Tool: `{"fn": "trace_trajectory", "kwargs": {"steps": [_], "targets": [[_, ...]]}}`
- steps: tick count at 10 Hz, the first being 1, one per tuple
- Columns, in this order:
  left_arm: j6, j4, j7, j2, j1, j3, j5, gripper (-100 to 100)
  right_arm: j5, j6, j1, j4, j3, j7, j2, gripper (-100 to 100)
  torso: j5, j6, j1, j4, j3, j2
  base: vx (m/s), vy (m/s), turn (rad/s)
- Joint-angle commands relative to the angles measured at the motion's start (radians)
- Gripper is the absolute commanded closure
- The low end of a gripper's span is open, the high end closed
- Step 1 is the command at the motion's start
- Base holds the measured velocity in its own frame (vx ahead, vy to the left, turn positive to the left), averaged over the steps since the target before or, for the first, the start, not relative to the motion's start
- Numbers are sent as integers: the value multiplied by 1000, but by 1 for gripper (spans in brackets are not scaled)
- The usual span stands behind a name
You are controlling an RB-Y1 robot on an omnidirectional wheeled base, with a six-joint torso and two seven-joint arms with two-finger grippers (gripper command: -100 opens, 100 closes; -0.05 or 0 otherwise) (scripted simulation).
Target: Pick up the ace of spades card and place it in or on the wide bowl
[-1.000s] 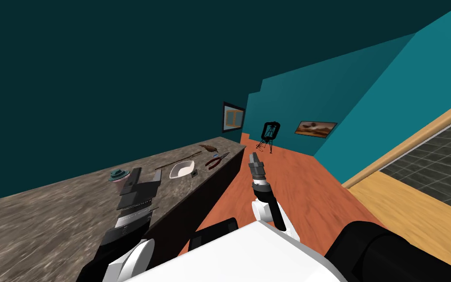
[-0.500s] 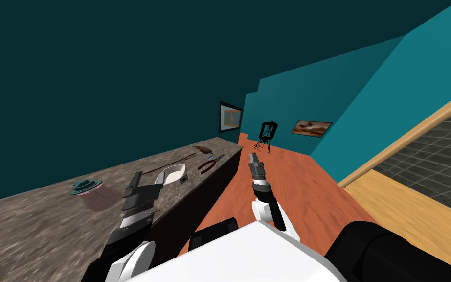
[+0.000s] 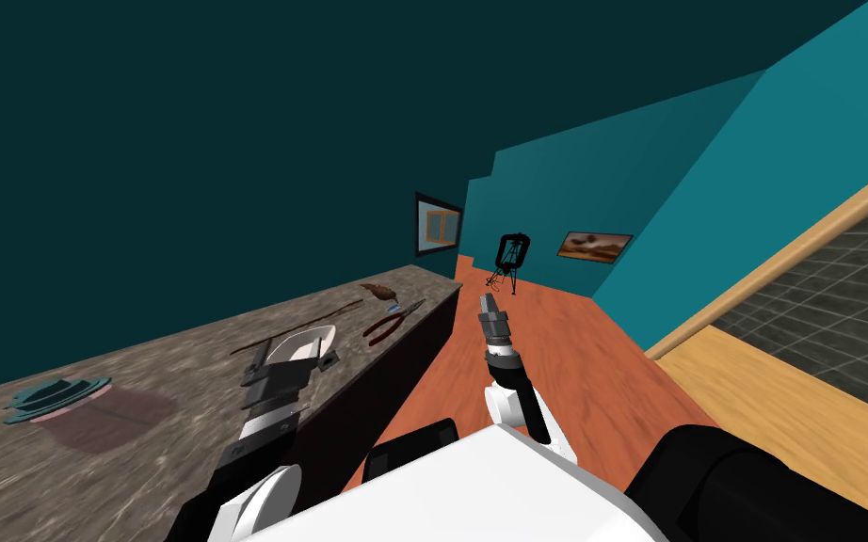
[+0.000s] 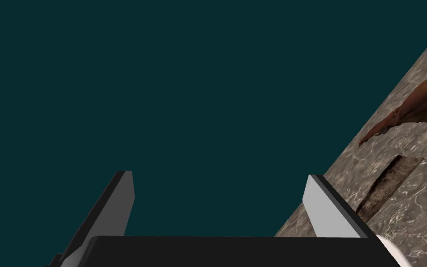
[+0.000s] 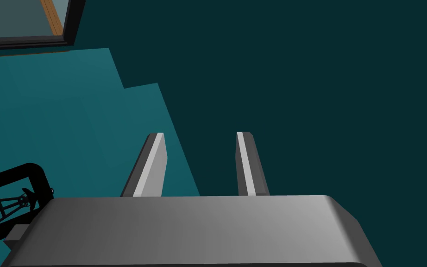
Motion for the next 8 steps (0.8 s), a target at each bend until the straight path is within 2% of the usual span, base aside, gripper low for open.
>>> {"fn": "trace_trajectory", "kwargs": {"steps": [1, 5, 8], "targets": [[-7, 40, 44, 2, -8, -5, 49, -100, 0, 0, 0, 0, 0, 0, 0, 0, 0, 0, 0, 0, 0, 0, 92, -118, -22], [-21, 130, 144, 1, -21, -9, 170, -100, 0, 0, 0, 0, 0, 0, 0, 0, 0, 0, 1, 0, 1, 2, 73, -121, -5], [-33, 198, 212, -2, -32, -8, 261, -100, 0, 0, 0, 0, 0, 0, 0, 0, 1, 0, 5, 1, 2, 3, 56, -64, 20]]}}
